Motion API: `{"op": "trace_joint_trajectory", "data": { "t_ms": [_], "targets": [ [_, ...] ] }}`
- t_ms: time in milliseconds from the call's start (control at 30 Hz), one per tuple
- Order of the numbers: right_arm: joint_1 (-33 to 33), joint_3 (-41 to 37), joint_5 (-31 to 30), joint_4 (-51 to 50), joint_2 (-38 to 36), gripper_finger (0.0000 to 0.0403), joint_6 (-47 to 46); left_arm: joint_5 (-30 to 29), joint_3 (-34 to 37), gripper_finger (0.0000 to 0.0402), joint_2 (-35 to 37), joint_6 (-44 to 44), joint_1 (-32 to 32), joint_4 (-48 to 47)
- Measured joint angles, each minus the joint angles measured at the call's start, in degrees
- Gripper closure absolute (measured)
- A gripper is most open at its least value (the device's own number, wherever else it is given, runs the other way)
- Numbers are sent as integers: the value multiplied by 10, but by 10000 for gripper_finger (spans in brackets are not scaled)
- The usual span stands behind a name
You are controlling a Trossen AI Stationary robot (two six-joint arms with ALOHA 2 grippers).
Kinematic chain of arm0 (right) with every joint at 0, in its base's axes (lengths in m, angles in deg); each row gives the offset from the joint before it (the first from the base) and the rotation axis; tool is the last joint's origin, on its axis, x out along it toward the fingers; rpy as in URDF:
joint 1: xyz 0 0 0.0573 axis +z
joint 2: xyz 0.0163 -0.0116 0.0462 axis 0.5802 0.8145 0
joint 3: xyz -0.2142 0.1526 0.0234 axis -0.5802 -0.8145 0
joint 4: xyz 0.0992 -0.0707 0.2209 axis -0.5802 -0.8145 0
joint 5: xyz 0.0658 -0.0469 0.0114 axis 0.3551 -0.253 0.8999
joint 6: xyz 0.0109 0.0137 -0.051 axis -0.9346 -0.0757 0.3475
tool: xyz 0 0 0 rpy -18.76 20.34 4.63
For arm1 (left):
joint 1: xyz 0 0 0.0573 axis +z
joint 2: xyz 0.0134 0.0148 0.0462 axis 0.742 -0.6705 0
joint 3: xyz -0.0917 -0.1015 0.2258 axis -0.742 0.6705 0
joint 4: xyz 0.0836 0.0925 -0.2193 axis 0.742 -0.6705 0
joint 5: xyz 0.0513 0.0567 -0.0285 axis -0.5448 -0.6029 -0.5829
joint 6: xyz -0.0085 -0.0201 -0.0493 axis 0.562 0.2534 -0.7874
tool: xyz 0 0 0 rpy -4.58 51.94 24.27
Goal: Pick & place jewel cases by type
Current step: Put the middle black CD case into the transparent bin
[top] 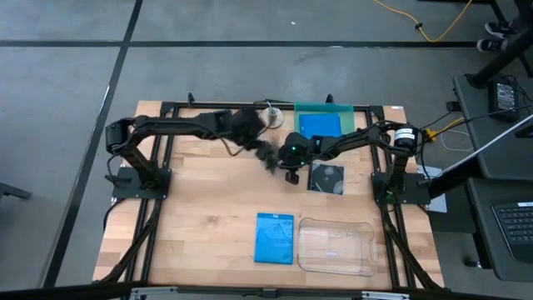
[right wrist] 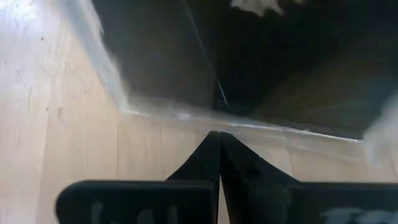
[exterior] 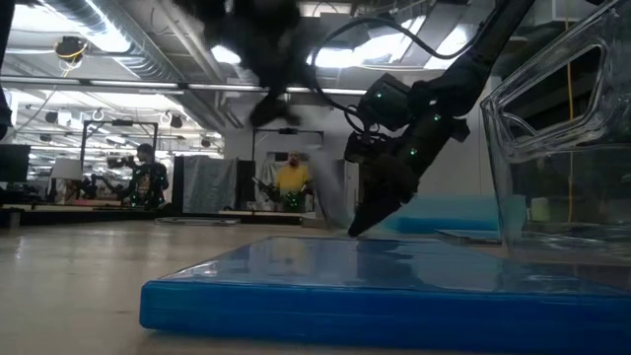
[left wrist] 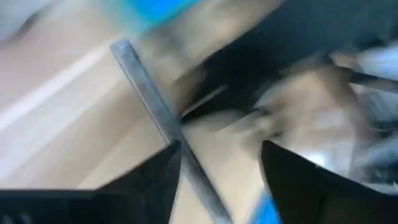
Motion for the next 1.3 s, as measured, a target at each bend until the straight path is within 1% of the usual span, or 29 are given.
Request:
{"op": "trace_joint_trajectory", "data": {
  "t_ms": [100,167,200,333,400,567,733,867,1133,1233,1300],
  "targets": [
    [0,0,-1,4,2,395,3,-31,-10,192,-1,28,-12,-47],
    [0,0,1,8,2,395,4,-61,-3,192,-11,23,-6,-43],
    [0,-1,3,9,3,395,3,-62,5,192,-12,16,-3,-44],
    [2,-2,3,9,3,395,0,-38,38,192,-32,-3,-1,-45],
    [3,-7,0,15,3,395,0,-34,46,192,-35,-12,0,-32],
    [5,-30,3,45,2,395,-18,-76,84,192,-33,-31,9,-50],
    [5,-41,5,67,1,395,-33,-79,158,192,-25,-77,36,-50],
    [4,-33,6,57,1,395,-56,-74,196,192,-18,-88,49,-7],
    [-16,1,22,12,4,395,-39,-77,215,192,-15,-78,80,29],
    [-24,2,26,7,5,395,-30,-71,218,192,2,-78,95,24],
    [-26,2,29,1,6,395,-27,-67,218,192,26,-78,104,28]
  ]
}}
